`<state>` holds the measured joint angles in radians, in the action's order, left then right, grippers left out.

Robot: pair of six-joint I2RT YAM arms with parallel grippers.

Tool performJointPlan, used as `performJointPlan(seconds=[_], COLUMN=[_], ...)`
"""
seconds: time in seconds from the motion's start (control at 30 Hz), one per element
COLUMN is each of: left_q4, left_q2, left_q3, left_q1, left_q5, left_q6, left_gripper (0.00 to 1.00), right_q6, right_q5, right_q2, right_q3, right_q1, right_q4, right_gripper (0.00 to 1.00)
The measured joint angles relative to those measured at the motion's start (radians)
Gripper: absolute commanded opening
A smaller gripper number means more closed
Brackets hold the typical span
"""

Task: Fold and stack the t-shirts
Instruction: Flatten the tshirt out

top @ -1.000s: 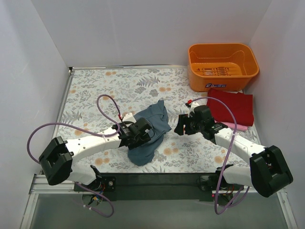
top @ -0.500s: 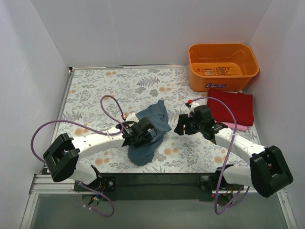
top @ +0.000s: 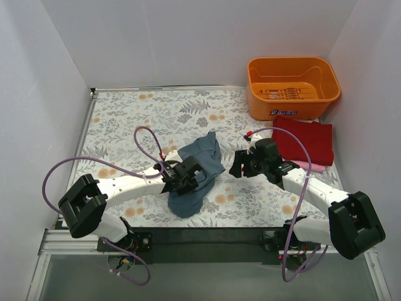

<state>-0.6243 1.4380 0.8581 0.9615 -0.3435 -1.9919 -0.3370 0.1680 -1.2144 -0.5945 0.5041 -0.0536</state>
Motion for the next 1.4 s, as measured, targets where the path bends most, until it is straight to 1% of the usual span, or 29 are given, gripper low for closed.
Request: performJointPlan(seconds=[0.1, 0.23, 0.33, 0.47, 0.6, 0.7, 0.87, 0.97, 1.0, 1.13, 1.3, 1.37, 1.4], left_q4=[0.0, -0.008, -0.027, -0.058, -0.078, -0.066, -0.038, -0.028, -0.025, -0.018, -0.02, -0.02, -0.02], left_q2=[0.0, 0.0, -0.01, -0.038, -0.061, -0.071, -0.07, -0.067, -0.067, -0.069, -0.09, -0.104, -0.113], left_q3=[0.0, 0.007, 0.026, 0.077, 0.18, 0.249, 0.341, 0.401, 0.418, 0.457, 0.458, 0.458, 0.458], left_q1=[0.0, 0.0, 0.0, 0.0, -0.023, -0.095, -0.335, -0.453, -0.484, -0.564, -0.616, -0.631, -0.64], left_q5=[-0.002, -0.005, -0.01, -0.026, -0.05, -0.058, -0.054, -0.055, -0.052, -0.034, -0.011, -0.006, -0.004], left_q6=[-0.001, -0.002, -0.002, -0.002, 0.019, 0.084, 0.251, 0.336, 0.36, 0.436, 0.485, 0.496, 0.502], left_gripper=[0.13, 0.03, 0.0, 0.0, 0.0, 0.0, 0.0, 0.0, 0.0, 0.0, 0.0, 0.0, 0.0], right_q6=[0.0, 0.0, 0.001, 0.001, 0.004, 0.006, 0.008, 0.0, 0.0, -0.02, -0.058, -0.066, -0.072], right_q5=[0.003, 0.004, 0.011, 0.026, 0.053, 0.095, 0.173, 0.213, 0.215, 0.251, 0.289, 0.297, 0.301], right_q2=[0.0, 0.0, 0.0, 0.0, -0.001, -0.009, -0.056, -0.136, -0.141, -0.241, -0.369, -0.426, -0.452], right_q3=[0.0, 0.0, 0.0, 0.0, -0.006, -0.021, -0.044, -0.069, -0.07, -0.105, -0.18, -0.22, -0.237], right_q1=[0.0, 0.0, 0.0, 0.0, 0.0, 0.0, 0.018, 0.057, 0.067, 0.11, 0.134, 0.14, 0.142], right_q4=[0.0, 0.0, 0.0, 0.0, -0.001, 0.003, 0.028, 0.05, 0.051, 0.081, 0.131, 0.15, 0.156], right_gripper=[0.6, 0.6, 0.6, 0.6, 0.59, 0.59, 0.59, 0.59, 0.59, 0.59, 0.59, 0.46, 0.36])
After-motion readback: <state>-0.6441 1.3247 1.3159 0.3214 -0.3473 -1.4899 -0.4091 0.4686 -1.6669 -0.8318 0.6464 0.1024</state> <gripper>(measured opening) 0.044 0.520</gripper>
